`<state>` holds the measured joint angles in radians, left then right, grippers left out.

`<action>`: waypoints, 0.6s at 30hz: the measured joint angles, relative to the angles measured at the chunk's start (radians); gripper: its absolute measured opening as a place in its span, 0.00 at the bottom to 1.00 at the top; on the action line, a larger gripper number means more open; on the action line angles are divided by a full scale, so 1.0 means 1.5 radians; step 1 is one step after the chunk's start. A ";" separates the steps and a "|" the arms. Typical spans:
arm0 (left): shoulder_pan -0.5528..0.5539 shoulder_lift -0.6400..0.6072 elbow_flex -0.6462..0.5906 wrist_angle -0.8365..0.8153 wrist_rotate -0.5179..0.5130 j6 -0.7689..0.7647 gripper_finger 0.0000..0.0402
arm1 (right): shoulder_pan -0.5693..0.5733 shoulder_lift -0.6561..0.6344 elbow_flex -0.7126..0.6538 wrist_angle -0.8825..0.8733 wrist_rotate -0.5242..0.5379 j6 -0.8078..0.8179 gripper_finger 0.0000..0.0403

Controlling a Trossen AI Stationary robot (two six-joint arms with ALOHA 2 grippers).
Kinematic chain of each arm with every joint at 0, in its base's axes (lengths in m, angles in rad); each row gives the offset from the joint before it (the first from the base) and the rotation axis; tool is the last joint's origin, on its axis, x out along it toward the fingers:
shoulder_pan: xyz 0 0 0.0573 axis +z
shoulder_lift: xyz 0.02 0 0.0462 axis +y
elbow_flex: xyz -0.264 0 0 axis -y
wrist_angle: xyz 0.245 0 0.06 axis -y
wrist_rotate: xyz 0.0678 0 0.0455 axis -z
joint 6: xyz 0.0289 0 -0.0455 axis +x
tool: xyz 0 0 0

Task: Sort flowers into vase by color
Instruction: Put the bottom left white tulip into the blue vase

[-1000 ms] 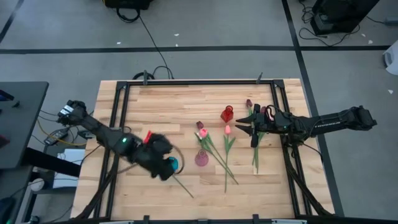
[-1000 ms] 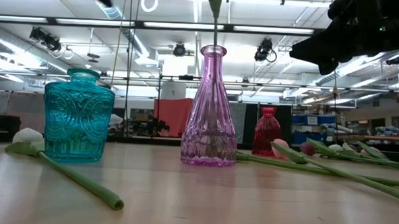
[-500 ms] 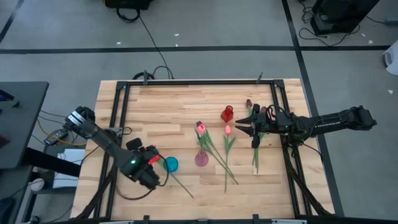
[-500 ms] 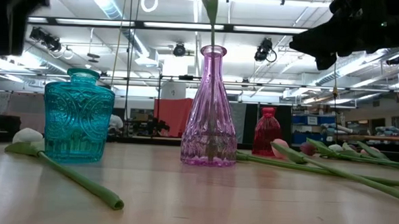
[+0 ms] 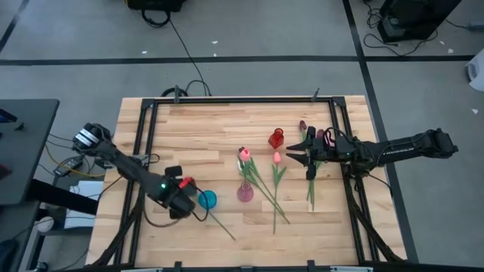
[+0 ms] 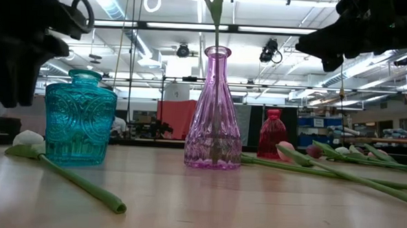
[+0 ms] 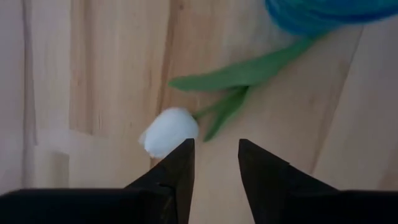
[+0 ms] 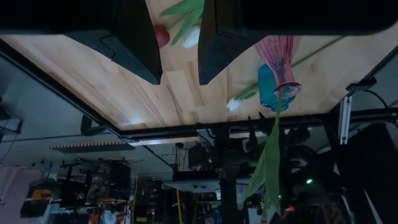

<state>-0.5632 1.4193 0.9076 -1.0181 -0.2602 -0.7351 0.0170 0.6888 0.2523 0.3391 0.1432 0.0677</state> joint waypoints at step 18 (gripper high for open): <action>0.033 -0.179 -0.224 0.327 -0.017 0.284 0.28 | 0.000 0.062 0.000 0.013 0.019 0.013 0.29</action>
<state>-0.5141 1.1512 0.5711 -0.5281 -0.2852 -0.3093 0.0166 0.7822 0.2527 0.3581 0.1720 0.0873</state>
